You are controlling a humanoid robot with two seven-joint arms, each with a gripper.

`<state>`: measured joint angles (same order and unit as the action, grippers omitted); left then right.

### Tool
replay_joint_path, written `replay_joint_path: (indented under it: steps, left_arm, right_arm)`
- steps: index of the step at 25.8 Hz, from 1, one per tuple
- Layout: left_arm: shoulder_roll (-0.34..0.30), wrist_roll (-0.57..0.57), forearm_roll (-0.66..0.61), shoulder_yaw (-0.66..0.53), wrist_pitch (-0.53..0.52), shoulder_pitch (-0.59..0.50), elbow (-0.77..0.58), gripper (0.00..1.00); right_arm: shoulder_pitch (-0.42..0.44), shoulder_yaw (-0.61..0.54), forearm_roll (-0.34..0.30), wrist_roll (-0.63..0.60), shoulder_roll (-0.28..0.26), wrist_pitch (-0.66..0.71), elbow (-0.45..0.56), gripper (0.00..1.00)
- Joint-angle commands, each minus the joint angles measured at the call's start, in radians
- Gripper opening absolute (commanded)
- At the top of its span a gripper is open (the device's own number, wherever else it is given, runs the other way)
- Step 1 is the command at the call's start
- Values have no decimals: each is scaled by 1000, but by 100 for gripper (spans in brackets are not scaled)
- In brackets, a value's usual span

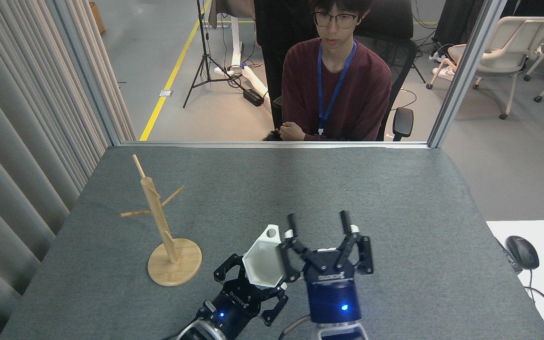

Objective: Hang cup on storage rack
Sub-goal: 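Open the right gripper and withdraw it from the cup, then move the cup with the left gripper onto a branch of the wooden stand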

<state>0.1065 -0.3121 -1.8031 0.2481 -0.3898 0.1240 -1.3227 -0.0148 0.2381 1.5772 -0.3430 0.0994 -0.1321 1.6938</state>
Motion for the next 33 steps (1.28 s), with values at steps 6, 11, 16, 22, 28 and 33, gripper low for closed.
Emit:
replay_joint_path:
  steps: [6, 11, 16, 22, 28, 33]
  left_arm:
    - [-19, -12, 4, -145, -9, -73, -64, 38]
    - [-51, -15, 4, -337, -17, -172, -175, 38]
    - [-151, -48, 25, -503, -31, -284, -308, 38]
    - [-159, -48, -173, -636, 92, -196, -303, 37]
    - [-139, -88, -562, -679, 166, -12, -175, 36]
    - [-129, -90, -662, -679, 177, 23, -156, 33]
  right_arm:
    - [216, -276, 18, 78, -244, 226, -42, 98]
    - [326, -322, 17, 18, -234, 241, -46, 98]
    - [334, -325, 17, 18, -219, 239, -57, 98]
    - [332, -322, 21, 19, -204, 239, -68, 98]
    - [332, -324, 21, 19, -202, 239, -68, 98]
    - [332, -329, 21, 19, -204, 239, -68, 98]
